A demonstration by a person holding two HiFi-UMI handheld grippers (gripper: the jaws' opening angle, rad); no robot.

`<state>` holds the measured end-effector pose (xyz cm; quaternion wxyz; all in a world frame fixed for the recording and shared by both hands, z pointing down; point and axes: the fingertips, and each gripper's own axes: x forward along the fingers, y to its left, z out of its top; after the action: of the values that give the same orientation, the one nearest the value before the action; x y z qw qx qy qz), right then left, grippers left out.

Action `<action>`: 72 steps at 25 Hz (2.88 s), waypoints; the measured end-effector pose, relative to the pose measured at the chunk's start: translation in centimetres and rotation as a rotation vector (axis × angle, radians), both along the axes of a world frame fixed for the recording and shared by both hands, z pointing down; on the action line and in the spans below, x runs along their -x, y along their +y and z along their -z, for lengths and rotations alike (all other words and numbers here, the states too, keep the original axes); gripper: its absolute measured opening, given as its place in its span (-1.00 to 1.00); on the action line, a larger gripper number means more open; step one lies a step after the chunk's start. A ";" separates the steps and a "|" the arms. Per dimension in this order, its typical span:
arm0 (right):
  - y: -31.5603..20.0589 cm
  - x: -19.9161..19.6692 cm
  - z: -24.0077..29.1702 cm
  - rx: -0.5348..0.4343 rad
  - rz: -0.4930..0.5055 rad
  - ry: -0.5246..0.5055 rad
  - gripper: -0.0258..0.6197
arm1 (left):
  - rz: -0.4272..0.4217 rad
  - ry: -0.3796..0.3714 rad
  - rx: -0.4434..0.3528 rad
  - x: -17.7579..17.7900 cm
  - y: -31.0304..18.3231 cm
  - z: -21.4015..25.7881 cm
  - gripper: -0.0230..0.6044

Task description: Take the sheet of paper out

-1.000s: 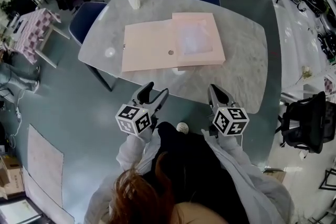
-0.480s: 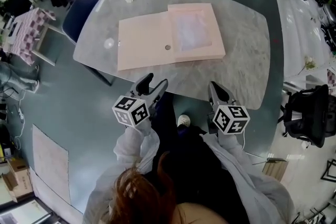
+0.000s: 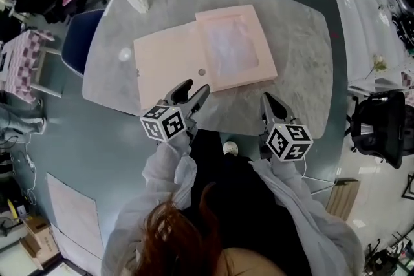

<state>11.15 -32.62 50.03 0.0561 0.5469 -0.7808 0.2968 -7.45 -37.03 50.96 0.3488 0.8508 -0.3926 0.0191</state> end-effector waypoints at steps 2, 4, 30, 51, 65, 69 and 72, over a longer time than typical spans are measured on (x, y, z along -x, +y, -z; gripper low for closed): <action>-1.4 -0.1 -0.1 0.009 -0.022 0.008 -0.89 | -0.009 0.025 0.030 -0.1 -2.2 -0.5 -0.05; -2.6 -0.1 -0.1 0.020 -0.043 0.017 -0.88 | -0.030 0.040 0.058 -0.5 -4.3 -1.1 -0.05; -9.0 -0.4 -2.6 0.165 -0.210 0.104 -0.89 | -0.120 0.092 0.564 -4.5 -14.8 -12.0 -0.06; -8.7 -1.2 -3.2 0.182 -0.274 0.080 -0.88 | -0.071 0.024 0.639 -5.2 -16.3 -15.7 -0.82; -8.1 -1.7 -2.9 0.163 -0.260 0.069 -0.88 | -0.036 0.063 0.588 -3.9 -16.2 -14.2 -0.93; -8.1 -1.2 -2.4 0.141 -0.226 0.068 -0.88 | 0.007 0.092 0.545 -2.0 -15.6 -12.4 -0.93; -8.4 -0.4 -2.0 0.120 -0.183 0.063 -0.89 | 0.047 0.112 0.508 0.0 -15.0 -10.9 -0.93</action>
<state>11.52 -40.98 52.02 0.0860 0.6208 -0.7061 0.3296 -7.48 -52.04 61.82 0.5726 0.7263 -0.3751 0.0619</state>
